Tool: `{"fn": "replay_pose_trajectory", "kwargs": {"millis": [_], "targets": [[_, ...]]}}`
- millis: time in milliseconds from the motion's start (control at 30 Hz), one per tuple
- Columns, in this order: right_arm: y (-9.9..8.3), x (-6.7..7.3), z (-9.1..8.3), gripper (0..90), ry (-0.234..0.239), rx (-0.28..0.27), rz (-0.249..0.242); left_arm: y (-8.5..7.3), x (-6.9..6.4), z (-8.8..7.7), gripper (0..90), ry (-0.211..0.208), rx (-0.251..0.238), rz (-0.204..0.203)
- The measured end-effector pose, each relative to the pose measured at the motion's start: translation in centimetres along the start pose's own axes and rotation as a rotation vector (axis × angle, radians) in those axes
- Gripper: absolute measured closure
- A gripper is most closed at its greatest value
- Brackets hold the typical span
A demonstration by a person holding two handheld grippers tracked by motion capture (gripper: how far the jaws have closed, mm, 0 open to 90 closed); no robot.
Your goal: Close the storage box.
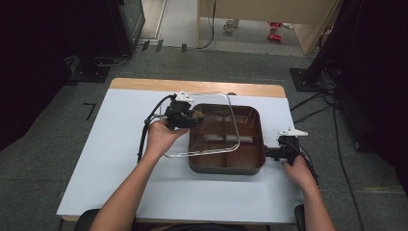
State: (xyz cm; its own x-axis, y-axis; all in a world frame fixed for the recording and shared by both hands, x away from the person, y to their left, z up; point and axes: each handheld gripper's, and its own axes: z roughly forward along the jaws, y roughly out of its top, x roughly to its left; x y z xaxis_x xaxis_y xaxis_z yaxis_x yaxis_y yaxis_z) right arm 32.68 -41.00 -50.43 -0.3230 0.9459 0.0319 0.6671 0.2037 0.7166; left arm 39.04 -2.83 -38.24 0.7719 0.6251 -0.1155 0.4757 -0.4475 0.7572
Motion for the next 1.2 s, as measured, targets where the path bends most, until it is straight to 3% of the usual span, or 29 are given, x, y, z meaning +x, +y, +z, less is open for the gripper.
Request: {"fn": "replay_pose_trajectory", "kwargs": {"millis": [267,400,467,700,833,1033,1200], "targets": [[0.0,0.0,0.0,8.1,0.0,0.0,0.001,0.9,-2.0,2.4,59.4,-0.056,0.022,0.026],[0.0,0.0,0.0,8.0,0.0,0.0,0.001,1.3,-3.0,3.5,59.4,-0.061,0.034,0.048],[0.0,0.0,0.0,8.0,0.0,0.0,0.001,1.5,-3.8,4.4,59.4,-0.05,0.058,0.08],[0.0,0.0,0.0,8.0,-0.001,-0.001,0.001,1.5,-4.7,6.3,59.4,-0.073,0.086,0.075],[0.0,0.0,0.0,8.0,-0.001,-0.001,0.001,1.4,-5.4,7.3,59.5,-0.057,0.097,0.085],[0.0,0.0,0.0,8.0,-0.001,-0.001,0.0,1.4,-6.3,8.2,59.4,-0.042,0.113,0.134],[0.0,0.0,0.0,8.0,-0.001,0.0,0.0,1.4,-6.2,8.2,59.4,-0.056,0.112,0.132]]}}
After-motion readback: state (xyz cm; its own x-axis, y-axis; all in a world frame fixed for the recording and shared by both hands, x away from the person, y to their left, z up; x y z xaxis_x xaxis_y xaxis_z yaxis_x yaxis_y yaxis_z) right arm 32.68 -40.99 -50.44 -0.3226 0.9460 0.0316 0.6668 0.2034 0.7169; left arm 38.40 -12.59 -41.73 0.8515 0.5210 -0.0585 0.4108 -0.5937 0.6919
